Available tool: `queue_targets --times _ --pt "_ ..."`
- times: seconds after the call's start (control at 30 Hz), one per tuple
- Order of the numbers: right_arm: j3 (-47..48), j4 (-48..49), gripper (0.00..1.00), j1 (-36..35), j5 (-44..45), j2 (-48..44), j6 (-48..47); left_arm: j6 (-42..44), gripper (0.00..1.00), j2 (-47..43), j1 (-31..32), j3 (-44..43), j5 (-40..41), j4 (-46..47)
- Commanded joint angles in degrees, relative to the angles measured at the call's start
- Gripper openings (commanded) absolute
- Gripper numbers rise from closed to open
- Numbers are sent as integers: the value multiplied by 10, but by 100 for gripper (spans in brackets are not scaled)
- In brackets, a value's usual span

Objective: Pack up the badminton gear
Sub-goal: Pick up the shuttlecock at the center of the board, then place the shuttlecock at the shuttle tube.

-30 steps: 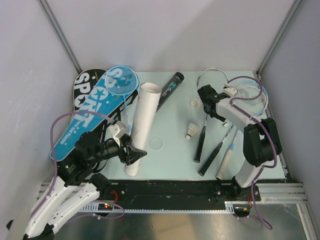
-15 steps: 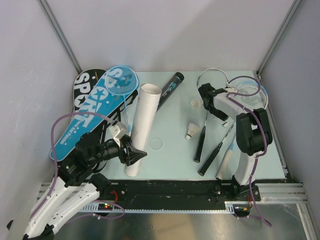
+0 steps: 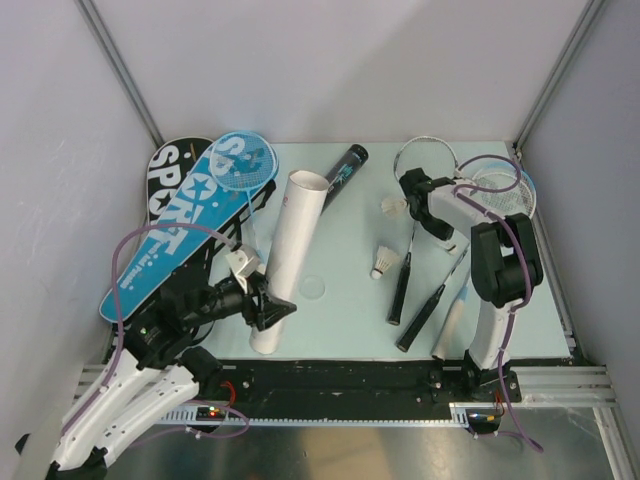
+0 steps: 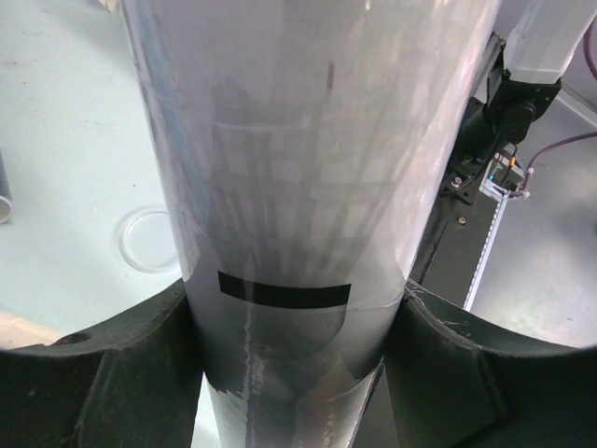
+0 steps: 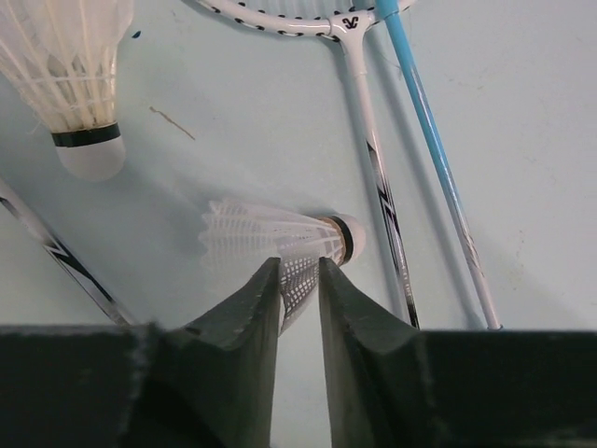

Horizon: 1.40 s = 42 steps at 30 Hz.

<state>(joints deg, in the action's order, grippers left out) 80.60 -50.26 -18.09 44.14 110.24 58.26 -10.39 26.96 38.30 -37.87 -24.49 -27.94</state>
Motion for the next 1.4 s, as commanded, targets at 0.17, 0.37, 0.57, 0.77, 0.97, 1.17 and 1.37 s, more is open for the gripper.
queue_targets --times 0.17,0.37,0.57,0.77,0.97,1.17,1.37 --pt "11 -7 14 -8 50 -82 -49 46 47 -12 5 16 58 66" --pt "-3 64 6 -25 12 -211 -171 109 46 -1 5 -8 77 70" --pt "-48 176 0 -21 -159 -375 -321 235 45 -7 9 -6 81 75" --pt "-74 249 0 -4 -429 -513 -397 354 45 -21 14 14 80 75" --pt "-75 298 0 1 -669 -601 -376 398 45 -9 14 20 91 74" --pt "-75 339 0 0 -826 -648 -310 429 45 -7 13 26 130 74" --pt "-101 384 0 -5 -895 -685 -246 433 44 8 13 23 128 75"
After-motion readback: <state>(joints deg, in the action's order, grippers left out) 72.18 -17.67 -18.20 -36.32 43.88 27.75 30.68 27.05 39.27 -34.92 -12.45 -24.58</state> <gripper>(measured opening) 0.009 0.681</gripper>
